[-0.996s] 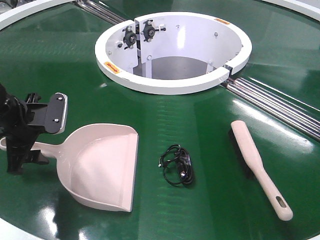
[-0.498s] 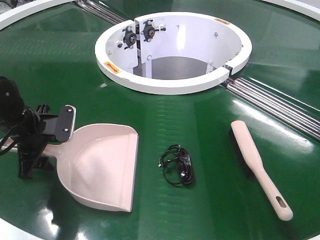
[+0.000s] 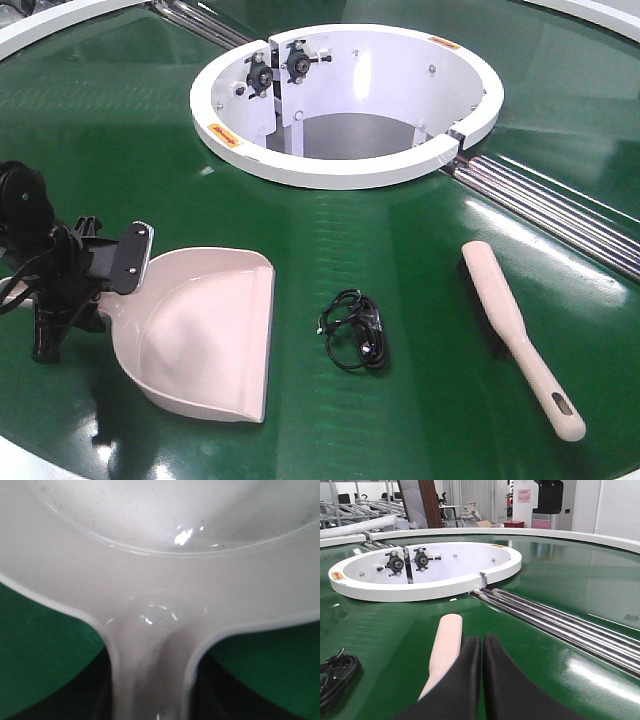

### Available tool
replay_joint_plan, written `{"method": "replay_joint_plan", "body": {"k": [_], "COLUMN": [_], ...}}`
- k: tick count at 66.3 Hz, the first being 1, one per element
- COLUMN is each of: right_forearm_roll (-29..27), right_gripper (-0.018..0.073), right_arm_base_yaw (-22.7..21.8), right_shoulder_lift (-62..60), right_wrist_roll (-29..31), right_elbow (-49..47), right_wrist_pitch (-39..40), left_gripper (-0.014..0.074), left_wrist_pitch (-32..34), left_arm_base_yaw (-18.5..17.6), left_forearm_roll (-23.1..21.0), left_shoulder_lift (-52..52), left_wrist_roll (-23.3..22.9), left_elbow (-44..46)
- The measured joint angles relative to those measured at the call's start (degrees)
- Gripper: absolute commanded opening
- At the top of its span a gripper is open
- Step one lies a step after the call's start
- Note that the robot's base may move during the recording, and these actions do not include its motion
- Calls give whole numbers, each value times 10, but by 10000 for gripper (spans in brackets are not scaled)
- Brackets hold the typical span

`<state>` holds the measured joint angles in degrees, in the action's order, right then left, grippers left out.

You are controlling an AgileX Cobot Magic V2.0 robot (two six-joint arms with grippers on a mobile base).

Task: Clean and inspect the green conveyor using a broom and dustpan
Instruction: 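Move the left gripper down to the beige dustpan handle and grasp it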

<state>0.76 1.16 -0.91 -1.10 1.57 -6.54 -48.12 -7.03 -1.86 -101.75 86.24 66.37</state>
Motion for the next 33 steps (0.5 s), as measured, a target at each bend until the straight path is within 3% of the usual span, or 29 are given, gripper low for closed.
{"method": "replay_joint_plan", "body": {"k": [19, 33], "right_forearm_roll": [0, 0], "right_gripper": [-10, -10], "right_arm_base_yaw": [0, 0], "right_shoulder_lift": [0, 0], "right_wrist_roll": [0, 0], "right_elbow": [0, 0], "right_wrist_pitch": [0, 0], "left_gripper": [-8, -8], "left_wrist_pitch": [-8, -13], "left_arm_base_yaw": [-3, -37], "left_forearm_roll": [7, 10], "left_shoulder_lift": [43, 55], "left_wrist_roll": [-3, -17], "left_elbow": [0, 0]}}
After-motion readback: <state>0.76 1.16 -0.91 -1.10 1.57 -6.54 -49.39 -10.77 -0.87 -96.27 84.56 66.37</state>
